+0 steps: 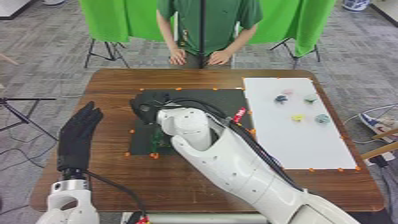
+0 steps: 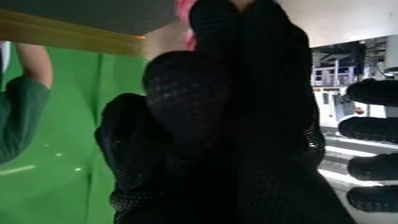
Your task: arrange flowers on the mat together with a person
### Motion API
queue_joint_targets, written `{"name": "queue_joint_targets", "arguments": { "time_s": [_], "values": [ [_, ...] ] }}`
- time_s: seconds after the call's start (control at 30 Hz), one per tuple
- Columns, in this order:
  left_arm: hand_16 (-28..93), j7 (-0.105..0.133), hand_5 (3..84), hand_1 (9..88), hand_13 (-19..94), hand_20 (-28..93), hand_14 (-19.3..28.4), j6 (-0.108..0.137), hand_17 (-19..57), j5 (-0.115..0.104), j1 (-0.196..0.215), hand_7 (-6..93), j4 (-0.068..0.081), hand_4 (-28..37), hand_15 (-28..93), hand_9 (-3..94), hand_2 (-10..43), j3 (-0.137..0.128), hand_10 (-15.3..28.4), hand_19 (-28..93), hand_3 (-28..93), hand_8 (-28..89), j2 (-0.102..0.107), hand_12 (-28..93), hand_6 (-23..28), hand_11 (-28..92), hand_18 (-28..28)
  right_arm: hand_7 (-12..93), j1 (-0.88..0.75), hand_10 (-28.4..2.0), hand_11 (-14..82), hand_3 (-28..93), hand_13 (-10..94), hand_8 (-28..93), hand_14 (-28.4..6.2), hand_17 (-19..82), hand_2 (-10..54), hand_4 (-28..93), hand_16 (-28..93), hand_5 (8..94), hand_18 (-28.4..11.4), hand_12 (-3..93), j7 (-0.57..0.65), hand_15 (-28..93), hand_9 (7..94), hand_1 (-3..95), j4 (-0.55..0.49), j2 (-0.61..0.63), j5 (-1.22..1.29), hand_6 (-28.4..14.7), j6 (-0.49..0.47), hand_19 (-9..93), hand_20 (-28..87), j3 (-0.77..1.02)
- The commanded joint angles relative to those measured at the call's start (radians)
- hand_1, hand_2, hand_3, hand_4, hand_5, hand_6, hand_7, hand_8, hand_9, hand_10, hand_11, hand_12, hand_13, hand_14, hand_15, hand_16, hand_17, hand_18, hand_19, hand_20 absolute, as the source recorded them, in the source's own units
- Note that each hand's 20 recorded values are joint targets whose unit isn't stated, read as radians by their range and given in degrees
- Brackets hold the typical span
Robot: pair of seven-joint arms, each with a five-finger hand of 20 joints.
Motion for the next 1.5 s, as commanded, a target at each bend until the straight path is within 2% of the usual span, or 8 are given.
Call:
{"name": "queue_joint_targets", "arguments": {
  "time_s": [0.03,0.53,0.63,0.87,1.0,1.13,1.33,1.5],
  "values": [
    [4,-0.009,42.7,21.2,31,17,14.6,-0.026,3.6,0.02,0.013,10.5,0.006,-22.9,8,40.8,-6.9,-0.002,11.8,4,67,-5,-0.015,15,3.6,12,10.7,18,0.0,-8.2,7.7,-28,89,3,-1.7,61,-9.5,39,34,70.4,-11.2,40.5,-0.004,53,87.0,86.2,-0.011,0.016,-0.014,2.4,-0.002,93,43,-0.006],
    [4,-0.014,40.7,27.4,29,17,13.9,-0.044,3.1,0.028,0.052,10.6,-0.007,-19.6,8,39.1,-9.5,-0.026,11.0,3,62,-5,-0.029,16,3.1,11,11.3,16,0.047,-11.1,19.7,-28,90,-11,-1.7,61,-9.5,58,35,65.0,-11.6,25.5,0.106,49,82.0,74.0,-0.313,0.209,0.316,2.9,0.091,93,43,0.007],
    [5,-0.02,40.7,27.0,29,17,13.9,-0.057,3.2,0.032,0.06,10.6,-0.01,-19.6,8,39.1,-9.5,-0.028,11.1,2,62,-5,-0.037,16,3.1,11,11.2,16,-0.036,-11.3,21.5,65,90,-10,-1.6,61,-9.5,-18,35,64.9,-11.5,21.9,0.11,49,81.7,43.5,-0.476,0.305,0.425,2.8,0.145,93,42,0.127],
    [5,-0.031,41.2,26.7,29,17,13.9,-0.068,3.2,0.052,0.067,10.8,-0.021,-19.8,8,39.3,-9.5,-0.04,11.1,2,63,-5,-0.037,16,3.2,11,11.1,16,-0.503,-13.0,21.8,69,86,-10,-5.1,57,-9.5,-18,33,68.1,-13.0,22.1,0.029,45,79.9,35.6,-0.722,0.429,1.1,0.7,0.293,91,37,0.577],
    [5,-0.04,41.5,26.7,29,17,13.9,-0.09,3.1,0.101,0.068,10.9,-0.03,-19.8,8,39.5,-9.5,-0.039,11.2,2,63,-5,-0.046,16,3.2,11,11.1,15,-0.808,-17.3,15.6,70,64,-9,-15.2,37,-2.4,-15,25,65.4,-17.3,19.5,-0.165,29,69.6,25.3,-0.755,0.368,1.46,-2.2,0.261,61,34,0.817],
    [5,-0.059,42.2,26.8,30,17,14.2,-0.12,3.2,0.16,0.06,11.3,-0.036,-19.9,8,39.9,-9.5,-0.02,11.4,2,63,-5,-0.044,16,3.2,11,11.0,9,-1.02,-16.6,5.9,76,39,-8,-15.9,22,1.7,-16,22,48.4,-15.8,15.1,-0.316,11,49.0,14.7,-0.772,0.285,1.491,-2.1,0.32,18,32,0.932],
    [4,-0.131,43.6,27.1,31,17,14.5,-0.064,3.4,0.298,0.043,11.9,-0.067,-20.0,8,41.6,-8.7,0.029,12.0,3,62,-5,-0.047,16,3.7,12,10.9,7,-1.199,-15.1,3.1,79,28,-8,-13.4,18,2.7,-18,17,36.7,-11.0,11.5,-0.396,6,37.6,9.1,-0.776,0.193,1.443,-0.7,0.31,1,27,0.981],
    [4,-0.132,44.4,26.3,32,18,14.9,-0.1,3.2,0.298,0.02,12.5,-0.067,-20.5,9,42.5,-6.2,0.055,12.2,5,62,-5,-0.046,15,3.9,13,11.4,7,-1.223,-14.5,3.1,80,27,-8,-12.4,17,3.6,-20,15,35.2,-10.7,10.7,-0.404,5,37.3,4.7,-0.773,0.185,1.467,-0.5,0.34,1,26,0.969]
  ]
}}
